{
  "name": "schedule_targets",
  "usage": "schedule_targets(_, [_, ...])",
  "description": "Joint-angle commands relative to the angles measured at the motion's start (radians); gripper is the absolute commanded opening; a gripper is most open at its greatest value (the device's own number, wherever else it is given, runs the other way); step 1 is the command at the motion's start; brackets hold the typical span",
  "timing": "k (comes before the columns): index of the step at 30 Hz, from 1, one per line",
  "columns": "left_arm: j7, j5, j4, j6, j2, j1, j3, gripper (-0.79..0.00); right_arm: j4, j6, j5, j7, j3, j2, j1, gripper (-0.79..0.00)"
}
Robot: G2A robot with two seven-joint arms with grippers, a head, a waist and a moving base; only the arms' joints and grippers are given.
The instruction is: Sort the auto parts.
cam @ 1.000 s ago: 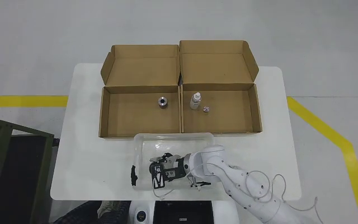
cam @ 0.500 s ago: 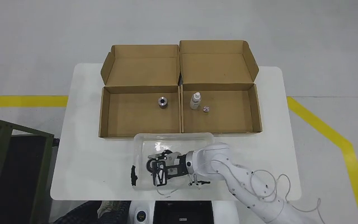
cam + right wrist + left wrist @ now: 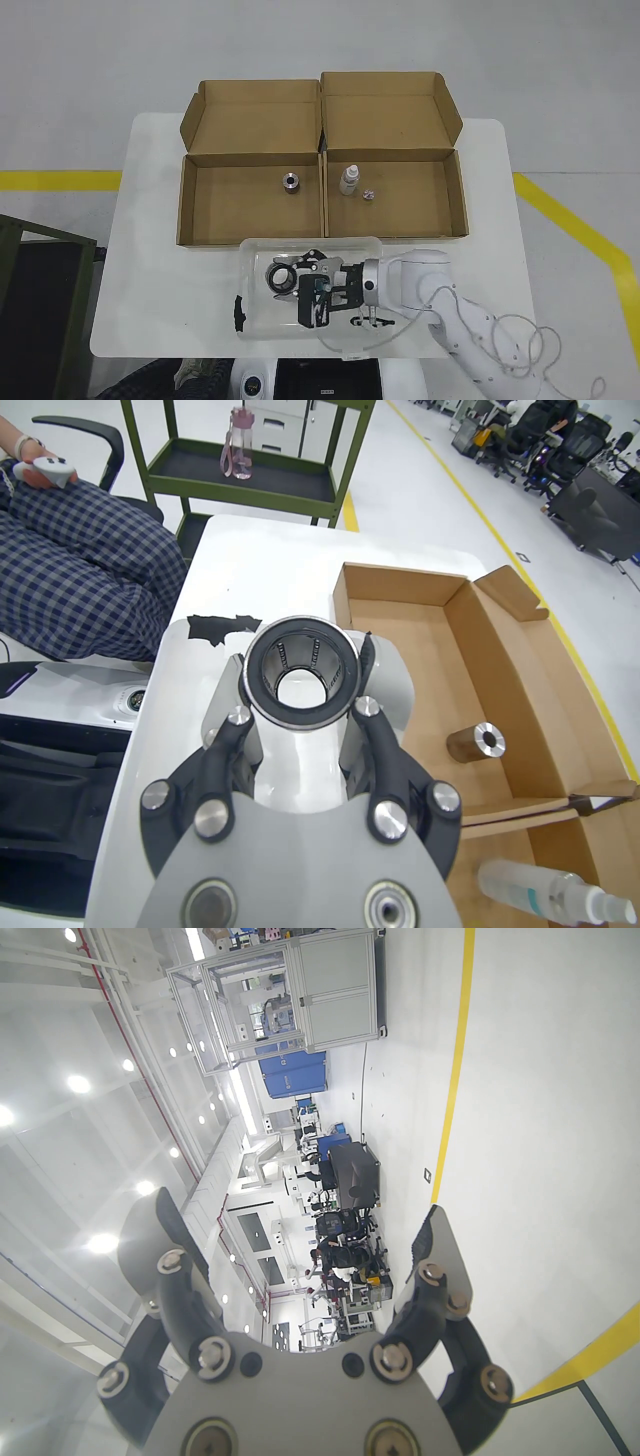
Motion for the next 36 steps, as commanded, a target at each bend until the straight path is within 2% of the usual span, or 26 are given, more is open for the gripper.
schedule_targets(1, [0.000, 0.000, 0.000, 0.000, 0.000, 0.000, 0.000, 0.000, -0.014, -0.003, 0.008, -0.014, 0.029, 0.006, -0.014, -0.785])
schedule_targets(18, [0.000, 0.000, 0.000, 0.000, 0.000, 0.000, 0.000, 0.000, -0.048, -0.002, 0.082, -0.162, 0.180, 0.037, -0.089, -0.785])
schedule_targets(36, [0.000, 0.000, 0.000, 0.000, 0.000, 0.000, 0.000, 0.000, -0.025, 0.002, 0.124, -0.215, 0.201, 0.048, -0.084, -0.785])
